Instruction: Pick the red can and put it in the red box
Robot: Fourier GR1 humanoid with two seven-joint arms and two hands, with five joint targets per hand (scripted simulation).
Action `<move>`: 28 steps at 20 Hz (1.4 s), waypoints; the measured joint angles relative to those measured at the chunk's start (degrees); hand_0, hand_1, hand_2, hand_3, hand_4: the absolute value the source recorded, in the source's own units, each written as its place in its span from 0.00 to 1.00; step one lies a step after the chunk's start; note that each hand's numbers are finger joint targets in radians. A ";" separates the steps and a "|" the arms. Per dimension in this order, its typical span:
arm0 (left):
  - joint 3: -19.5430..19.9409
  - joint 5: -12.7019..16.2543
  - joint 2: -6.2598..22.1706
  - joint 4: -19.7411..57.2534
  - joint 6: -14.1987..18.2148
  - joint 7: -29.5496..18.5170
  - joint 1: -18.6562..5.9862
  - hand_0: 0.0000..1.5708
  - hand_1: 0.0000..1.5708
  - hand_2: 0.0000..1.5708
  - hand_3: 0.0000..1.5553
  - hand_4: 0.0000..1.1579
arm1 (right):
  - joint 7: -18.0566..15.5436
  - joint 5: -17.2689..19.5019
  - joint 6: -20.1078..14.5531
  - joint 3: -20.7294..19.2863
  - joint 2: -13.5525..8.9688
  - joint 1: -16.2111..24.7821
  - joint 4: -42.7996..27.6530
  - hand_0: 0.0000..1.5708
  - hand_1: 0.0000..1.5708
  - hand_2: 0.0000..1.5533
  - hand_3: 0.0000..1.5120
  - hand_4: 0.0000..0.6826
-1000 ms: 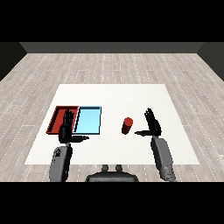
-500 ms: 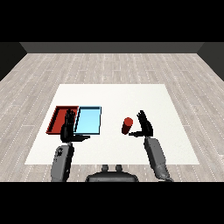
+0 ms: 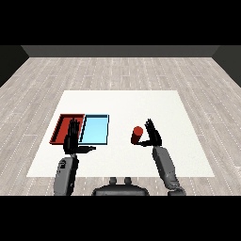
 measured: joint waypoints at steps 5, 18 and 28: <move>-0.88 -0.28 -0.30 -2.72 0.40 1.59 1.03 0.00 0.00 0.00 0.00 0.00 | -1.44 -0.25 -0.64 0.10 0.75 -2.56 4.36 0.00 0.00 0.00 0.00 0.00; -0.15 0.46 0.56 -2.54 -0.79 0.81 2.08 0.00 0.00 0.00 0.00 0.00 | -4.73 -3.24 -1.91 3.35 1.56 -7.69 12.31 0.00 0.00 0.00 0.00 0.00; -0.18 -0.05 0.22 -2.28 -0.37 0.18 1.74 0.00 0.00 0.00 0.00 0.00 | -6.47 -7.20 -3.92 6.89 1.69 -11.95 18.83 0.00 0.00 0.00 0.00 0.00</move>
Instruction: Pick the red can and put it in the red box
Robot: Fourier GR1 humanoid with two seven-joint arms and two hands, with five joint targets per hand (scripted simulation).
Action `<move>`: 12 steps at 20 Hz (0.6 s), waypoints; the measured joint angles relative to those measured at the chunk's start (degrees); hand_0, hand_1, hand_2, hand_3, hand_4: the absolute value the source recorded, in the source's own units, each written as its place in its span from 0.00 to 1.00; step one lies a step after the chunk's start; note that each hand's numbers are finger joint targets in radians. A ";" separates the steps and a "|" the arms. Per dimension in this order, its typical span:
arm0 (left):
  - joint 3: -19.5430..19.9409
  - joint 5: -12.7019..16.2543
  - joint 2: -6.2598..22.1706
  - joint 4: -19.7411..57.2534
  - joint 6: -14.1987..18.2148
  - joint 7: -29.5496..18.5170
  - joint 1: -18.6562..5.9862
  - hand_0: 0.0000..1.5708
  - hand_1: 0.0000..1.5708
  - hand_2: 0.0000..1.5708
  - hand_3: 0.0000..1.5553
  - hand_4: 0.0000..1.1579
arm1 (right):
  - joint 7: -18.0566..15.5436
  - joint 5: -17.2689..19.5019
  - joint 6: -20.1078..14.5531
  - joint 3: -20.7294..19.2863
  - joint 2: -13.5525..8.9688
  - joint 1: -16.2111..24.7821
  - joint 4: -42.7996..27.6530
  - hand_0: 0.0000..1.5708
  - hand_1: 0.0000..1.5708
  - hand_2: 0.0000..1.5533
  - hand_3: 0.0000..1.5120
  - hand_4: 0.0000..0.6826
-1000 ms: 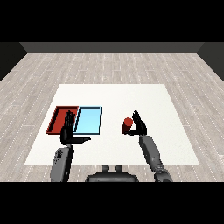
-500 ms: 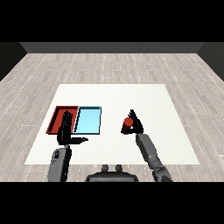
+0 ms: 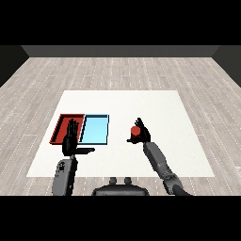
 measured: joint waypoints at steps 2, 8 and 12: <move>-0.75 -0.63 -0.62 -0.87 0.70 0.34 0.41 0.00 0.00 0.00 0.00 0.00 | -0.12 -0.45 -1.94 1.67 0.02 0.46 -0.66 0.00 0.00 0.00 0.00 0.00; -0.24 -0.41 -0.20 -1.50 0.65 0.78 0.63 0.00 0.00 0.00 0.00 0.00 | -0.82 -3.03 -8.46 3.77 -0.05 -3.14 4.95 0.94 0.94 0.95 0.95 0.83; -0.79 -1.26 -0.73 -0.17 0.88 -1.06 0.91 0.00 0.00 0.00 0.00 0.00 | -0.03 -2.27 -13.02 3.54 -0.30 -4.96 6.58 0.95 0.95 0.94 0.94 0.90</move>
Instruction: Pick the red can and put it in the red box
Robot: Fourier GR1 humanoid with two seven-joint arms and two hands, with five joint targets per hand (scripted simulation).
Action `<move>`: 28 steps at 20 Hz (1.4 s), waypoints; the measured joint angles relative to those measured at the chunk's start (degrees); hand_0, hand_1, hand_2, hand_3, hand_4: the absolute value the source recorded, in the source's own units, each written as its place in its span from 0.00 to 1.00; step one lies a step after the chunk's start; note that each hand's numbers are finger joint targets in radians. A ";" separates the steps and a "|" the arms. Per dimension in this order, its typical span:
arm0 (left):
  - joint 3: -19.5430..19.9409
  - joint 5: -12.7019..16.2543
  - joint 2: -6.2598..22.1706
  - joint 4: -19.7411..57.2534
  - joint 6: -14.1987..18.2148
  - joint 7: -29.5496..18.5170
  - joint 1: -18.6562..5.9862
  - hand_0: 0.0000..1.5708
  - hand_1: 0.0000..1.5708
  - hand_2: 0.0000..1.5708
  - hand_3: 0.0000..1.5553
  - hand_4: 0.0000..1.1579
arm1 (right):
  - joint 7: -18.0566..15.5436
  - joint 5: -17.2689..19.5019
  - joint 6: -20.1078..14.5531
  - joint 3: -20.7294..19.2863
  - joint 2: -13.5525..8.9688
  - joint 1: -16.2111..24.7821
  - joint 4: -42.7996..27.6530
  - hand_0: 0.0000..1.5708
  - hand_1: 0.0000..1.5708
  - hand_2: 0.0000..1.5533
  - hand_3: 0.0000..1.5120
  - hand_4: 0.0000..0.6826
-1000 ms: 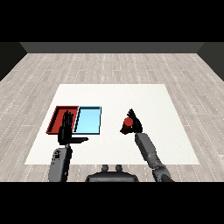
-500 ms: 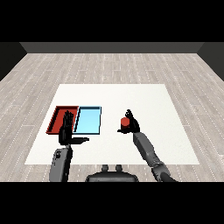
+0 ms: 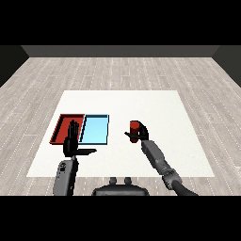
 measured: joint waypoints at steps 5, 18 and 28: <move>0.44 0.81 0.42 -0.73 -0.25 1.56 -0.86 0.00 0.00 0.00 0.00 0.00 | -1.46 -0.78 -3.09 2.17 -0.12 -0.55 1.36 0.92 0.92 0.93 0.92 0.87; -0.92 0.46 0.37 0.64 -1.14 2.47 -2.18 0.00 0.00 0.00 0.00 0.00 | 3.72 5.62 -6.76 4.91 -1.28 4.36 -15.99 0.90 0.90 0.92 0.91 0.90; -7.36 -1.76 -1.01 -0.95 1.65 6.21 -2.22 0.00 0.00 0.00 0.00 0.00 | 11.28 8.47 -7.35 6.81 -3.87 12.49 -39.01 0.92 0.92 0.92 0.92 0.96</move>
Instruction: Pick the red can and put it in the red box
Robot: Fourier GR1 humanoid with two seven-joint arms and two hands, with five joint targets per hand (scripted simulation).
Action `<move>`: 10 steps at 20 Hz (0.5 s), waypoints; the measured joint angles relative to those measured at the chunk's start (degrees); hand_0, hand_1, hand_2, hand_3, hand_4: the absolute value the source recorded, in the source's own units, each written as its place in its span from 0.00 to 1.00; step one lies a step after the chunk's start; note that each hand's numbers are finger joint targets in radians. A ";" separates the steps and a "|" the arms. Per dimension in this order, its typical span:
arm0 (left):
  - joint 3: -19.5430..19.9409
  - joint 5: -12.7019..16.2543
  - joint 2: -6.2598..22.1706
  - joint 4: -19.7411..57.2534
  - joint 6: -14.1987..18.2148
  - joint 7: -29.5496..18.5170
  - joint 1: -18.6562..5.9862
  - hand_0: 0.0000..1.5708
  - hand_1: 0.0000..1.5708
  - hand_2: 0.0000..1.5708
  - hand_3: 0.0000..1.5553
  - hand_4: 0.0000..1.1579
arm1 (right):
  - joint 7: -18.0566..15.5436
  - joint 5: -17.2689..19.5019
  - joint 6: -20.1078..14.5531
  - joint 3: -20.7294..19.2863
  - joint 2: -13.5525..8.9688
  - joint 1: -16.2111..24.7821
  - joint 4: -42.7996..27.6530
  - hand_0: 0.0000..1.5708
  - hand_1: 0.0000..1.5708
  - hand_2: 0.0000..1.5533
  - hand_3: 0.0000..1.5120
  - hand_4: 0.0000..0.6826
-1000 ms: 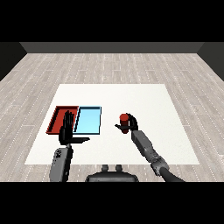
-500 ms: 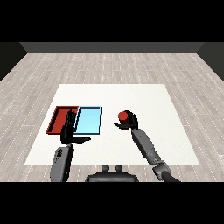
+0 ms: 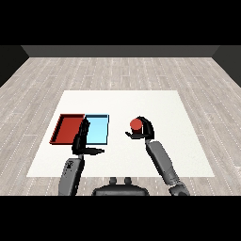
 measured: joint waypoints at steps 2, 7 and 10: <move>-1.29 -0.18 -0.35 0.22 0.58 1.26 -0.45 0.00 0.00 0.00 0.00 0.00 | 1.38 0.89 -0.44 0.14 0.59 0.43 -2.59 0.92 0.92 0.92 0.92 0.96; -3.10 -0.24 -0.64 0.87 1.94 2.79 -1.40 0.00 0.00 0.00 0.00 0.00 | 3.75 2.49 -6.41 5.35 3.12 0.24 -5.98 0.92 0.92 0.92 0.92 0.96; -7.69 -0.20 -0.80 2.05 5.74 3.40 -2.12 0.00 0.00 0.00 0.00 0.00 | 3.02 1.78 -8.16 6.34 3.71 -0.87 -4.74 0.92 0.92 0.92 0.91 0.96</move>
